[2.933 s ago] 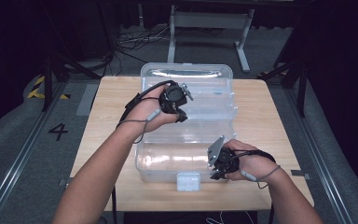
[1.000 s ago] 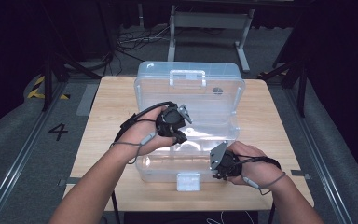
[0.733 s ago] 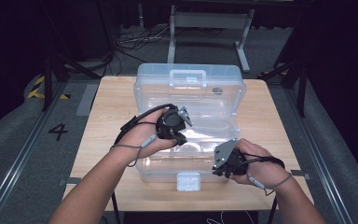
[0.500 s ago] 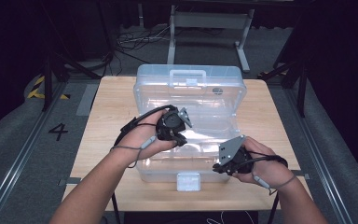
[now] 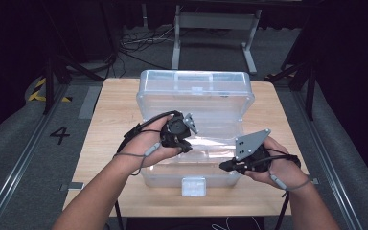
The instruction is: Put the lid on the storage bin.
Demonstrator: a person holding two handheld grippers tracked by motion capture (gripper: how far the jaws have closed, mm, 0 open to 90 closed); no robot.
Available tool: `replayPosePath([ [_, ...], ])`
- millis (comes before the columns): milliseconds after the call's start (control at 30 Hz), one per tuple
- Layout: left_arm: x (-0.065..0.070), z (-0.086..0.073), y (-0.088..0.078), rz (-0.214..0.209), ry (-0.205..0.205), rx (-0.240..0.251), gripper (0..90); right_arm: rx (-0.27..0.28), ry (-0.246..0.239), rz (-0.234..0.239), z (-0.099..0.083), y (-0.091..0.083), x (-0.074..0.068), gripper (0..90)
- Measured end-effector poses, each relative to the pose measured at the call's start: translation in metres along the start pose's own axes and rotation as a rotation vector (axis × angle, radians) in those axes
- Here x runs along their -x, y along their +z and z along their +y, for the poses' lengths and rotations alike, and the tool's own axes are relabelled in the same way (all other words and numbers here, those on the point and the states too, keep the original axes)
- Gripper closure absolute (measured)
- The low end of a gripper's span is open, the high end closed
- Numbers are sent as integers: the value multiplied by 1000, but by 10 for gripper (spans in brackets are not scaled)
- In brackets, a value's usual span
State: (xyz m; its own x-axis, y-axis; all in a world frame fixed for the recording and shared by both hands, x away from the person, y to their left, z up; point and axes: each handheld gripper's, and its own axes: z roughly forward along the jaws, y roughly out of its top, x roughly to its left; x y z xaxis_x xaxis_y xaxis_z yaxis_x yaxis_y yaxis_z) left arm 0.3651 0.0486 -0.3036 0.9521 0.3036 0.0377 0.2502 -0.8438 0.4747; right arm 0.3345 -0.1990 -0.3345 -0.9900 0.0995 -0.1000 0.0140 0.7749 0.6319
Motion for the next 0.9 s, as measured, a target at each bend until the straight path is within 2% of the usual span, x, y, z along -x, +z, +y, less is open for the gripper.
replayPosePath([
  [67,0,0,0,2,6,-2,844,25,11,5,-1,-4,2,900],
  [333,4,-2,1,13,9,0,841,149,79,-50,-5,-19,9,900],
  [500,7,-5,2,19,1,18,839,226,144,-104,-10,-26,16,900],
  [700,9,-6,3,21,5,16,839,332,242,-172,-19,-39,24,900],
  [900,12,-8,4,24,9,13,838,395,330,-217,-28,-48,31,900],
])
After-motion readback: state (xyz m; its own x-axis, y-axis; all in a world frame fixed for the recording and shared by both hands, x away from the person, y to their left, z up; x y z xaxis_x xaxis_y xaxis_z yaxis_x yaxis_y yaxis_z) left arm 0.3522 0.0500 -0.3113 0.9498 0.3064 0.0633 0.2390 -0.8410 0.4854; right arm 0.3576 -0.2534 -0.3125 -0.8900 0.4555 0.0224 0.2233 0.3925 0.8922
